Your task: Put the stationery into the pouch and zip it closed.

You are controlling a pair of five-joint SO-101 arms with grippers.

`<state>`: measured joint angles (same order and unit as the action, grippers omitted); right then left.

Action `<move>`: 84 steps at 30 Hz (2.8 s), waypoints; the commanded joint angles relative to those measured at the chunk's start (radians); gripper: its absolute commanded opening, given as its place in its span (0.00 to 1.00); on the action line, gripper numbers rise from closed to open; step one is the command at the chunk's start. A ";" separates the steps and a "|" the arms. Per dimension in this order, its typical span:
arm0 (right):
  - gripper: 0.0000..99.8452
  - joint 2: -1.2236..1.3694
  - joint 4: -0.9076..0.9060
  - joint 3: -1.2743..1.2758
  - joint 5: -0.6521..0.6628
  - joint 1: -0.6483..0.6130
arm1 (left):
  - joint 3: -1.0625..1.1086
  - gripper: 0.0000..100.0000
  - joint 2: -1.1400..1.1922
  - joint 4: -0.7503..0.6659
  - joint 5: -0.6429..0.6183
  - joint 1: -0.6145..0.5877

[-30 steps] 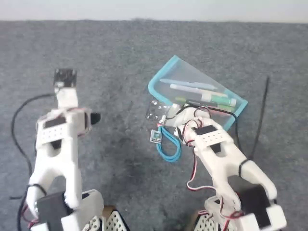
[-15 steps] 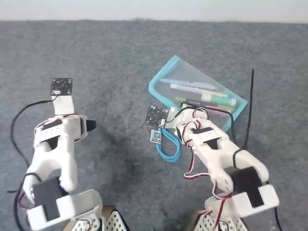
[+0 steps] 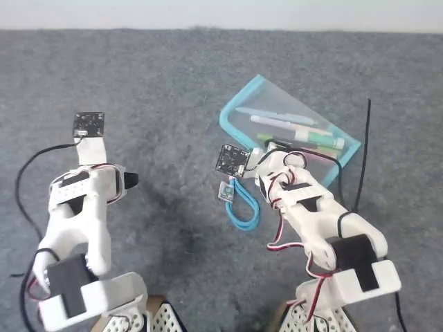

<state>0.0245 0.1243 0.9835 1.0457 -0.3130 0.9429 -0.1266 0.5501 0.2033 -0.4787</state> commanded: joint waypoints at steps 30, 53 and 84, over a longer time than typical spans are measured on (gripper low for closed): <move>0.10 0.133 0.349 0.026 0.195 0.094 | -0.056 0.31 -0.009 0.015 0.006 -0.003; 0.10 0.285 0.662 0.009 0.249 0.185 | -0.058 0.31 -0.009 0.015 0.005 -0.017; 0.00 0.282 0.682 -0.064 0.253 0.295 | -0.058 0.31 -0.009 0.015 0.005 -0.018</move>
<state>0.3284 0.7825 0.9835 1.2835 -0.0353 0.9429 -0.1266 0.5501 0.2033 -0.4925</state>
